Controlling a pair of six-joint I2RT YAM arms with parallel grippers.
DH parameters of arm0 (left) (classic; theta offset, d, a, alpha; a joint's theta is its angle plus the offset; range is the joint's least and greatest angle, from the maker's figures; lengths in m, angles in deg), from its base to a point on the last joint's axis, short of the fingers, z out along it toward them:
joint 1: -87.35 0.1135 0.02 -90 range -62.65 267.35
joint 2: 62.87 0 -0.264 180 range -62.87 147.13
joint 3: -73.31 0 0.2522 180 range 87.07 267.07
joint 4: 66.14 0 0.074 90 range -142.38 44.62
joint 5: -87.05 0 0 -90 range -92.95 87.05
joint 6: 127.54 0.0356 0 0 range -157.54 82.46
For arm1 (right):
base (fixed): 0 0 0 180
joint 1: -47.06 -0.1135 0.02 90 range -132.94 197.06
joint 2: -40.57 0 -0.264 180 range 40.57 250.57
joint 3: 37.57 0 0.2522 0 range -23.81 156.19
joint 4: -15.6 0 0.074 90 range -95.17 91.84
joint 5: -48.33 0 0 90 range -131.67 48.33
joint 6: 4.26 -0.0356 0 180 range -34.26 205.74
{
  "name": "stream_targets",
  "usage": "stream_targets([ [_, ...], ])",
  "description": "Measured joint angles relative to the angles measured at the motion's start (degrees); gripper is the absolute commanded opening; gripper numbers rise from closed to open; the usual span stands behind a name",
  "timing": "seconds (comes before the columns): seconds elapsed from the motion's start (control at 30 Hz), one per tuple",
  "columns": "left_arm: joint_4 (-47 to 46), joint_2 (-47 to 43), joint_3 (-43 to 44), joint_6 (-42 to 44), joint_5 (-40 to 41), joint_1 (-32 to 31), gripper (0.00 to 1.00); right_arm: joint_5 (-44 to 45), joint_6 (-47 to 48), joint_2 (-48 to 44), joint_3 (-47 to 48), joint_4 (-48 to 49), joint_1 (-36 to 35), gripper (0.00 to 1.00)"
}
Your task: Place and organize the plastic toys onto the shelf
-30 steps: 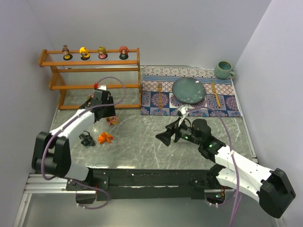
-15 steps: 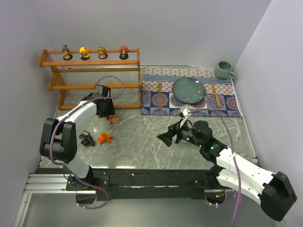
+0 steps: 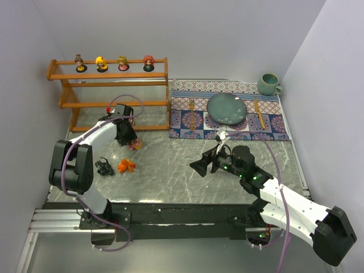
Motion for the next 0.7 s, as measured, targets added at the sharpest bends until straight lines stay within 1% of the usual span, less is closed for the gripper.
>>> stream_targets([
  [0.13, 0.1, 0.0, -0.5, -1.7, 0.0, 0.0, 0.38, 0.0, 0.3, 0.0, 0.0, 0.0, 0.0, 0.96],
  [0.3, 0.2, -0.5, -1.0, -3.0, -0.3, 0.0, 0.25, 0.0, 0.6, 0.0, 0.0, -0.2, 0.0, 0.96],
  [0.37, 0.2, -0.9, -1.4, -3.7, -0.4, 0.0, 0.23, 0.0, 0.8, 0.0, 0.0, -0.4, 0.0, 0.96],
  [0.4, 0.1, -1.5, -1.9, -4.2, -0.7, 0.0, 0.2, 0.0, 0.8, 0.0, 0.0, -0.5, 0.0, 0.96],
  [0.47, -0.4, -3.1, -3.4, -5.2, -1.4, 0.0, 0.15, 0.0, 0.8, -0.1, 0.0, -0.5, 0.0, 0.96],
  [0.53, -1.3, -5.9, -5.6, -6.9, -2.6, 0.0, 0.07, 0.0, 0.8, -0.5, 0.0, -0.6, 0.0, 0.96],
  [0.6, -3.3, -8.9, -7.9, -8.9, -4.0, 0.0, 0.04, -0.1, 0.8, -1.0, 0.0, -0.6, 0.0, 0.96],
  [0.7, -7.7, -13.1, -11.1, -12.7, -6.1, 0.0, 0.04, -0.1, 0.8, -2.3, -0.2, -0.9, 0.0, 0.96],
])
